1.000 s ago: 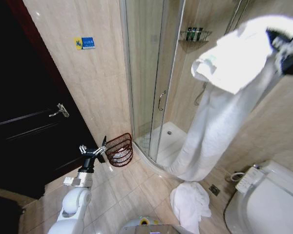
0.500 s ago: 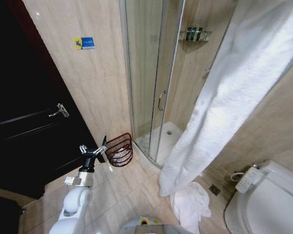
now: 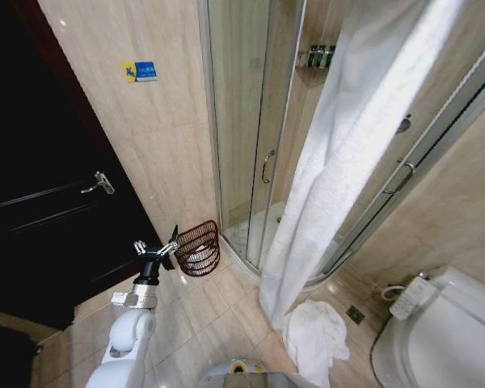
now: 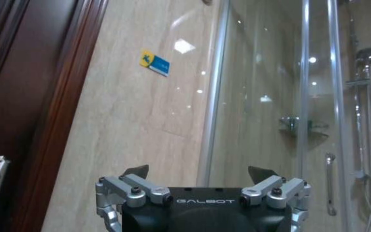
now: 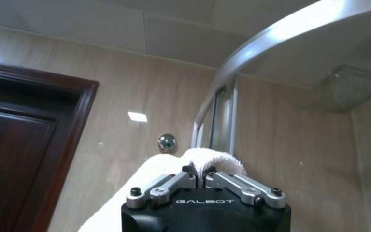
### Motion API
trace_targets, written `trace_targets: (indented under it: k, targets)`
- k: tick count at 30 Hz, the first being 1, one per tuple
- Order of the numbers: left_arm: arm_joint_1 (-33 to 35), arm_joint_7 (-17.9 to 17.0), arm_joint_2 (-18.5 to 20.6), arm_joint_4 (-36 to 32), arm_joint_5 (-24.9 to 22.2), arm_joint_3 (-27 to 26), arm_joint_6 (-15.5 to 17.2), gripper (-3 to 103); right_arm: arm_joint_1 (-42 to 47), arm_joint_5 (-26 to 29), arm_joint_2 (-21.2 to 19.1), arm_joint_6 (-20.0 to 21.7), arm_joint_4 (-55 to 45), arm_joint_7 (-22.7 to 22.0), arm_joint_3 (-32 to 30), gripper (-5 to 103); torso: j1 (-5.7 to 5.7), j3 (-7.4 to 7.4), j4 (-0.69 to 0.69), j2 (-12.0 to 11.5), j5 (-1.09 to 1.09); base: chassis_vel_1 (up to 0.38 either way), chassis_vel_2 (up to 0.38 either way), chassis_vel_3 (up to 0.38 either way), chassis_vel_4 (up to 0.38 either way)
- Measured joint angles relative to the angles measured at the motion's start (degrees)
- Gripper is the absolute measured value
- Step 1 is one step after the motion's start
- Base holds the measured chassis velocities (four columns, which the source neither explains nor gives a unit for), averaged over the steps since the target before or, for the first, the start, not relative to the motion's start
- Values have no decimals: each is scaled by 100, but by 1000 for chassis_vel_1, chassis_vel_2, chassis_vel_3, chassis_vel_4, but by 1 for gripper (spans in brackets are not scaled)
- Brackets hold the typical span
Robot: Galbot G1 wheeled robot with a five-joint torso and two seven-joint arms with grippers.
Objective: Discard the used towel into the hamper.
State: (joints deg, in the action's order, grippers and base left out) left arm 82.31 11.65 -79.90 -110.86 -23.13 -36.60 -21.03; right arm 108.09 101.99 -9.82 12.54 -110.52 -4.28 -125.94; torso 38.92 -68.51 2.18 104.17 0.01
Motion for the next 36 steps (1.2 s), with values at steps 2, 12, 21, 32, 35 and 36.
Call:
trace_targets:
  k: [2, 12, 21, 32, 35, 36]
  targets:
    - [-16, -85, -100, 0, 38, 3, 4, 100, 133, -74, -134, -6, 36, -15, -92, 3, 0, 0, 0, 0, -1, 0, 0, 0, 0]
    - [-2, 7, -152, -40, 84, 85, 134, 100, 240, -455, 157, 144, -319, -111, -44, 3, 0, 0, -2, 0, 2, 0, 0, 0, 0]
    - [-33, 39, -155, -88, 155, 120, 159, 100, 157, -361, 256, 203, -501, -176, -33, 3, 0, 0, -1, 0, -2, 0, 0, 0, 0]
    - [37, 44, -89, -127, 134, 59, 124, 100, 132, -286, 214, 216, -577, -258, -36, 3, 0, 1, 0, 0, -2, 60, 57, 59, 69]
    - [38, 45, -89, -137, 133, 55, 124, 100, 124, -252, 207, 222, -577, -272, -38, 3, -1, 1, 0, 0, -1, 106, 109, 82, 101]
    - [41, 47, -97, -142, 133, 55, 121, 100, 114, -216, 200, 234, -581, -303, -40, 3, 0, 1, 0, 0, 0, 109, 119, 90, 102]
